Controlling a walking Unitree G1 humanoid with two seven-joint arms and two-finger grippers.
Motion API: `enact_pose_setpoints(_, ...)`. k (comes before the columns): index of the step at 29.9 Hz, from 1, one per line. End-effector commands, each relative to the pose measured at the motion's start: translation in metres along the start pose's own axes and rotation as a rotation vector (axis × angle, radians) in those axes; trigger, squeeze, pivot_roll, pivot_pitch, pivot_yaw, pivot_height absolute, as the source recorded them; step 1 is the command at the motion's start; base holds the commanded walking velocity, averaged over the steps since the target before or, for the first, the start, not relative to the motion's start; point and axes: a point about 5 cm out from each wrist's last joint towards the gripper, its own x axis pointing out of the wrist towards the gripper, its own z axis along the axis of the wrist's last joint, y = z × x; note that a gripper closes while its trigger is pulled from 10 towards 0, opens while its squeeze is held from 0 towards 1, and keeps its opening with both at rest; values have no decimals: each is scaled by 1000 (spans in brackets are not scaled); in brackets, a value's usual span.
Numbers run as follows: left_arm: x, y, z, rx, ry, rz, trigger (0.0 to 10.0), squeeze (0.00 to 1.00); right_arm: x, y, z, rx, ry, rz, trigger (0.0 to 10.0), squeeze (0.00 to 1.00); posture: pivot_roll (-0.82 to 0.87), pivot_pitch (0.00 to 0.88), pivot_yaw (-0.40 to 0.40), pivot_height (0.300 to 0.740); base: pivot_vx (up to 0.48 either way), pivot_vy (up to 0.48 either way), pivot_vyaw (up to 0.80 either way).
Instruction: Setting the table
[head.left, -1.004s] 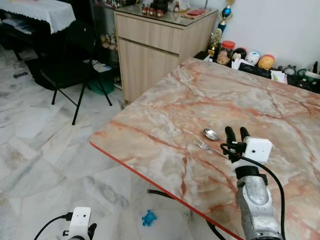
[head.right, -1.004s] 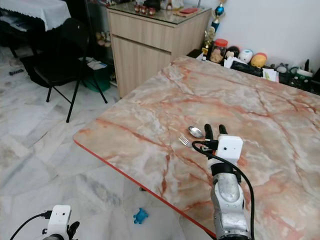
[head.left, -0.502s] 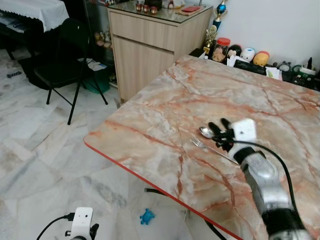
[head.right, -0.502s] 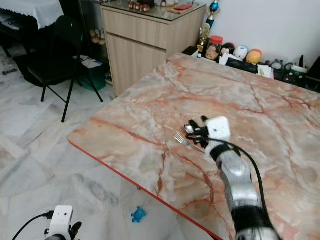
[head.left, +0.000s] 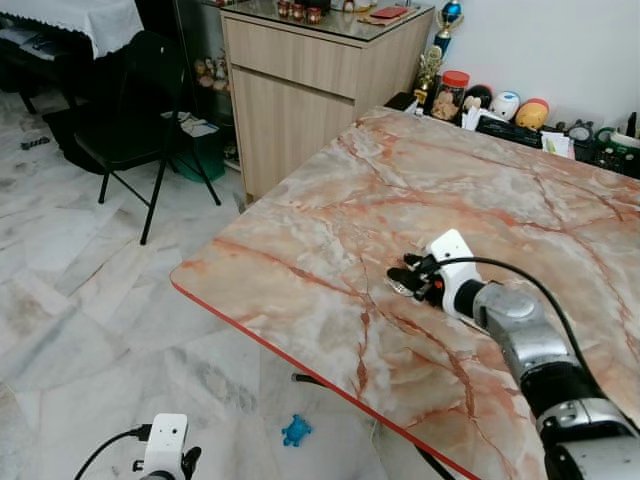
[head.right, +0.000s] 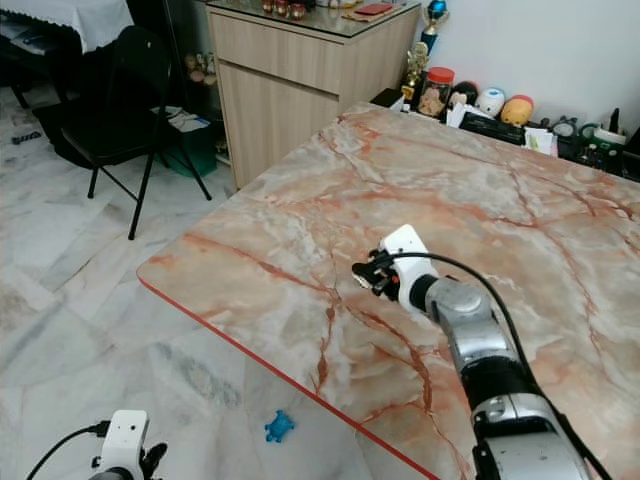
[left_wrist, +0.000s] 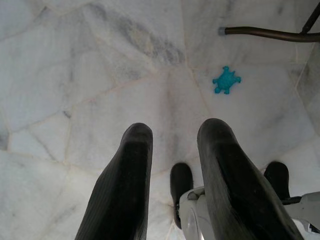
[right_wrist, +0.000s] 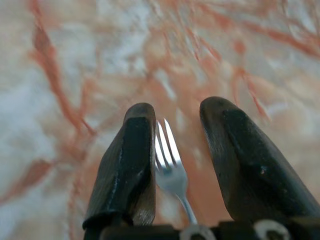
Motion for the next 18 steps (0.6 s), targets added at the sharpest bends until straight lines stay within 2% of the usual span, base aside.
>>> enact_pose_setpoints(1, -1, 0, -4, -12, 17, 0, 10000, 0, -6, -11, -4, 13, 25, -27, 10000, 384, 115, 0, -33, 740, 0, 0, 0)
enact_pose_setpoints(2, -1, 0, -4, -12, 17, -2, 10000, 0, -7, -12, -5, 19, 28, -29, 10000, 427, 113, 0, -33, 740, 0, 0, 0)
enact_pose_setpoints(3, -1, 0, -4, -13, 17, -4, 10000, 0, -9, -14, -6, 23, 29, -32, 10000, 620, 113, 0, -33, 740, 0, 0, 0)
enact_pose_setpoints(4, -1, -1, -4, -14, 17, -8, 10000, 0, -11, -16, -7, 26, 29, -30, 10000, 1000, 112, 0, -33, 740, 0, 0, 0)
enact_pose_setpoints(7, 0, -2, -3, -15, 18, -15, 10000, 0, -16, -19, -10, 35, 28, -34, 10000, 1000, 113, 0, -32, 740, 0, 0, 0)
enact_pose_setpoints(8, 0, -2, -3, -16, 18, -18, 10000, 0, -21, -22, -12, 50, 20, -38, 10000, 384, 113, 0, -32, 740, 0, 0, 0)
enact_pose_setpoints(9, 0, -2, -3, -16, 18, -19, 10000, 0, -22, -22, -13, 53, 17, -38, 10000, 384, 114, 0, -32, 740, 0, 0, 0)
enact_pose_setpoints(10, 0, -3, -3, -16, 18, -21, 10000, 0, -24, -23, -14, 61, 16, -35, 10000, 0, 115, 0, -32, 740, 0, 0, 0)
enact_pose_setpoints(18, -1, -1, -4, -15, 22, -28, 10000, 0, -43, -27, -28, 114, 5, 4, 10000, 0, 117, 0, -28, 740, 0, 0, 0)
